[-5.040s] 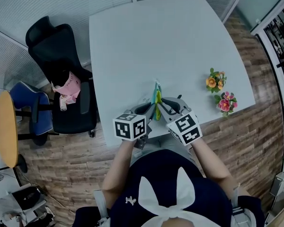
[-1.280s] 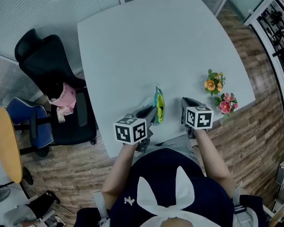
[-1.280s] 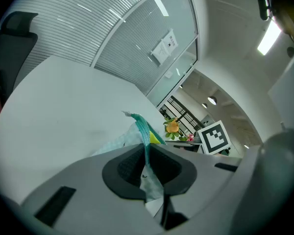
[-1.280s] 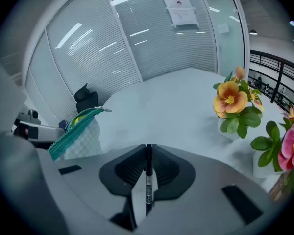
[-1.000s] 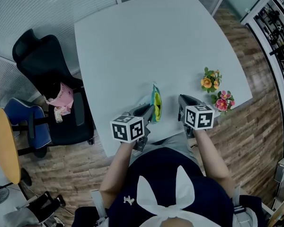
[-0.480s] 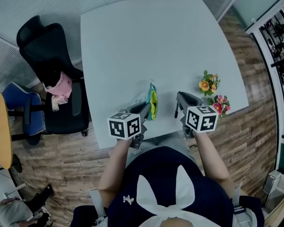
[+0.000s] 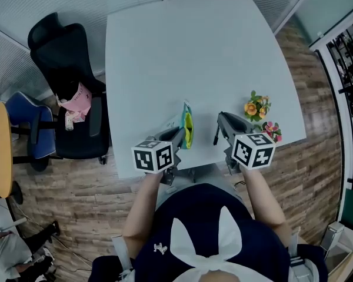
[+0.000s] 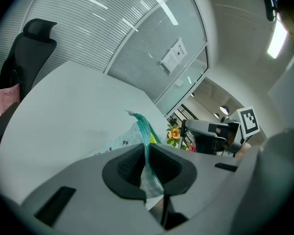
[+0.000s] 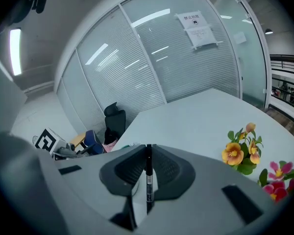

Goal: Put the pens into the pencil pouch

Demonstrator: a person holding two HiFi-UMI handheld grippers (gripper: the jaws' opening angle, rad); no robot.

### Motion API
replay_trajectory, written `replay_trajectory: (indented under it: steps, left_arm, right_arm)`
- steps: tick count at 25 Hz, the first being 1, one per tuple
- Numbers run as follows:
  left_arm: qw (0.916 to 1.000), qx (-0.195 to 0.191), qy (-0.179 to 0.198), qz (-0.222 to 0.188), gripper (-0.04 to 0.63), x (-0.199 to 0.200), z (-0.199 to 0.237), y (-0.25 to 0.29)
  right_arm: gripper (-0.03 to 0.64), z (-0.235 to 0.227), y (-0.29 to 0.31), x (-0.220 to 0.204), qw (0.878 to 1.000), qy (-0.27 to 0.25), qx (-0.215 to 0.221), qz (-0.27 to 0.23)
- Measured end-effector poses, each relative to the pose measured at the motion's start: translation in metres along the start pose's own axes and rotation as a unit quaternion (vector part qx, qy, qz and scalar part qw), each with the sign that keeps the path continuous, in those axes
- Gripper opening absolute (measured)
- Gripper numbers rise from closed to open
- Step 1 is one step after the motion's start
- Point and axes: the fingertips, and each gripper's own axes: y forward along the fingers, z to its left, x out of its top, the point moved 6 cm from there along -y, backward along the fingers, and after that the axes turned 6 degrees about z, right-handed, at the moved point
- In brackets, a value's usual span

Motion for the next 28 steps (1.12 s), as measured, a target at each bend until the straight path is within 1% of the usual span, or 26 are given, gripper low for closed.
replay_trajectory:
  steps: [9,18,28]
  left_arm:
    - [0.9998,0.018,-0.005,-0.008,0.046,-0.006,-0.015,-0.003]
    - [0.9996,0.025,-0.01,-0.009,0.046,-0.011,-0.017,-0.003]
    - [0.9996,0.026,-0.005,-0.007,0.046,-0.012,-0.025,0.0]
  right_arm:
    - [0.046,0.01,-0.027,0.018,0.999,-0.001,0.04,-0.035]
    - [0.046,0.016,-0.042,0.029,0.997,-0.005,0.054,-0.062]
    - [0.046,0.021,-0.052,0.04,0.994,-0.01,0.067,-0.085]
